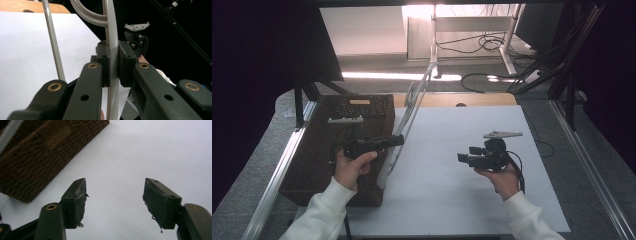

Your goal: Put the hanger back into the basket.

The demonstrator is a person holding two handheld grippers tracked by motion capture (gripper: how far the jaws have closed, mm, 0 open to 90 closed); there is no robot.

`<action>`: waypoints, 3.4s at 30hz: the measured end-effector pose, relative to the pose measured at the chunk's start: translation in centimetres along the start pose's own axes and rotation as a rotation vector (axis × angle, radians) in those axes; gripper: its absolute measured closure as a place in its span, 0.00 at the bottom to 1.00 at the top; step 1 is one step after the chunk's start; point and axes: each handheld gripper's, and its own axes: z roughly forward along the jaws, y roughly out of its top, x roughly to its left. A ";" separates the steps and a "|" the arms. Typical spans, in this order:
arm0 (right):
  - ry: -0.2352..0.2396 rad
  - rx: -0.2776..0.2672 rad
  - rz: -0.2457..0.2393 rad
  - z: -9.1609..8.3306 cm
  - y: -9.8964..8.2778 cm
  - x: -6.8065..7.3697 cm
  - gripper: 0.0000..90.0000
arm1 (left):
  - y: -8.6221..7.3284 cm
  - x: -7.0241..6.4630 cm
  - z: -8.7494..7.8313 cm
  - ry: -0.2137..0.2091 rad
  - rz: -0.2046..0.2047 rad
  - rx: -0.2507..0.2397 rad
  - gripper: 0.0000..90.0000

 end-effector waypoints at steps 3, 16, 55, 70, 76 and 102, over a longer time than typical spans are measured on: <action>-0.012 0.009 -0.016 0.1 -0.1 0.0 0.36 | 0.2 0.2 -0.6 0.010 0.008 0.007 0.91; -0.028 0.029 -0.041 0.5 -0.3 0.3 0.34 | 1.4 1.0 -4.4 0.056 0.027 0.015 0.91; -0.053 0.035 -0.025 0.6 -0.3 -0.1 0.34 | -2.2 8.6 -14.8 0.234 0.058 0.151 0.91; -0.060 0.050 -0.015 0.8 -0.5 -0.4 0.34 | -3.3 10.2 -13.7 0.325 0.014 0.269 0.85; -0.062 0.052 -0.012 0.8 -0.5 -0.5 0.34 | -3.5 10.3 -13.4 0.351 0.009 0.277 0.80; -0.063 0.058 -0.012 1.0 -0.5 -0.5 0.34 | -2.1 8.8 -8.0 0.387 0.108 0.335 0.50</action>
